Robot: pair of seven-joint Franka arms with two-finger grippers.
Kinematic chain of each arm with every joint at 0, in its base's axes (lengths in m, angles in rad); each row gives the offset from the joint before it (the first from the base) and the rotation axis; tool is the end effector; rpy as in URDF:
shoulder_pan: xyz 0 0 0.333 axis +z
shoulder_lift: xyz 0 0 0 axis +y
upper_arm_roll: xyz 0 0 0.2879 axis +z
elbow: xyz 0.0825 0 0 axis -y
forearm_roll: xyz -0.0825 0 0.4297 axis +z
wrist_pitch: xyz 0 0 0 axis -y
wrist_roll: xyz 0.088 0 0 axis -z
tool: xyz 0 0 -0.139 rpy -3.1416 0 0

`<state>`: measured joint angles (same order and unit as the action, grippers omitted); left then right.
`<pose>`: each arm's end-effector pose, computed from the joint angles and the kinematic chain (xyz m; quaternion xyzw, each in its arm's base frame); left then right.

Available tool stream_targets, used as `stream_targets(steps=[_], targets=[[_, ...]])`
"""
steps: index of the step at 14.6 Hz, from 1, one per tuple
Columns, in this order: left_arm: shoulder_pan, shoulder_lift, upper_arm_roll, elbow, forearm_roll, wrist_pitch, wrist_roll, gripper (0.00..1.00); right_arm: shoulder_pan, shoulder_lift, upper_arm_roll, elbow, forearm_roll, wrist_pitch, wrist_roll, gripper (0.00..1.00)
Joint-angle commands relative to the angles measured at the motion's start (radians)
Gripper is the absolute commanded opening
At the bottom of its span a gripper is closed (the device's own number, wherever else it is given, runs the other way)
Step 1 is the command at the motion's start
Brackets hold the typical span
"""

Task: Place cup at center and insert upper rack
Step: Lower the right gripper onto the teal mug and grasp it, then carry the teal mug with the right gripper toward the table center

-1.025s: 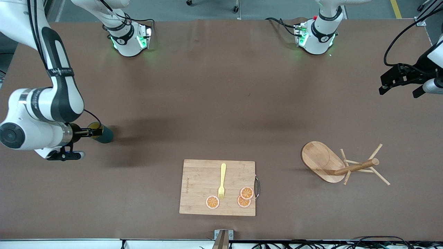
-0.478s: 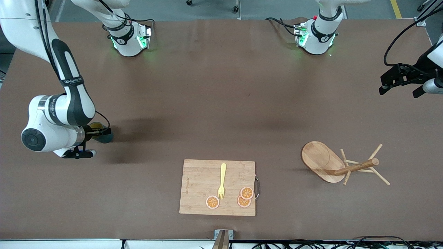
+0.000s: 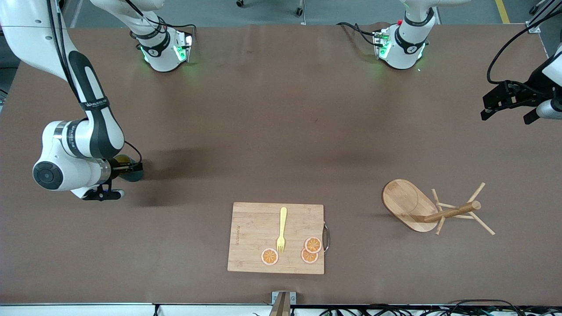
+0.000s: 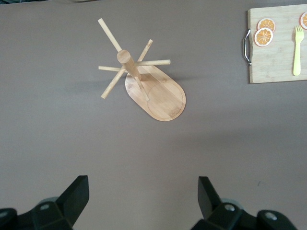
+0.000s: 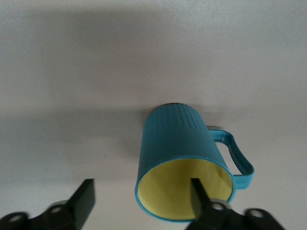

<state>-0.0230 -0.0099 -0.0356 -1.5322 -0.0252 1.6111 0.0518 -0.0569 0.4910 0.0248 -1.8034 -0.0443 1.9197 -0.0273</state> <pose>0.6036 -0.0389 0.5943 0.9974 -0.0552 0.0443 0.0126 0.6158 -0.0241 0.1639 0.9824 0.0086 -0.1864 0.0075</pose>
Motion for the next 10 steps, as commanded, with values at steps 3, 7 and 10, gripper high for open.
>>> stream_targets(steps=[3,7,10], targets=[[0.006,-0.01,-0.004,-0.002,0.002,0.003,0.01,1.0,-0.012,0.011,0.007,-0.019,0.004,0.024,0.004,0.57],[0.006,-0.008,-0.003,-0.002,0.001,0.003,0.01,1.0,0.005,0.009,0.007,-0.016,0.006,0.013,0.007,0.1],[0.006,-0.01,-0.003,-0.002,0.002,0.003,0.01,1.0,0.02,0.009,0.012,-0.008,0.006,0.015,-0.005,0.0]])
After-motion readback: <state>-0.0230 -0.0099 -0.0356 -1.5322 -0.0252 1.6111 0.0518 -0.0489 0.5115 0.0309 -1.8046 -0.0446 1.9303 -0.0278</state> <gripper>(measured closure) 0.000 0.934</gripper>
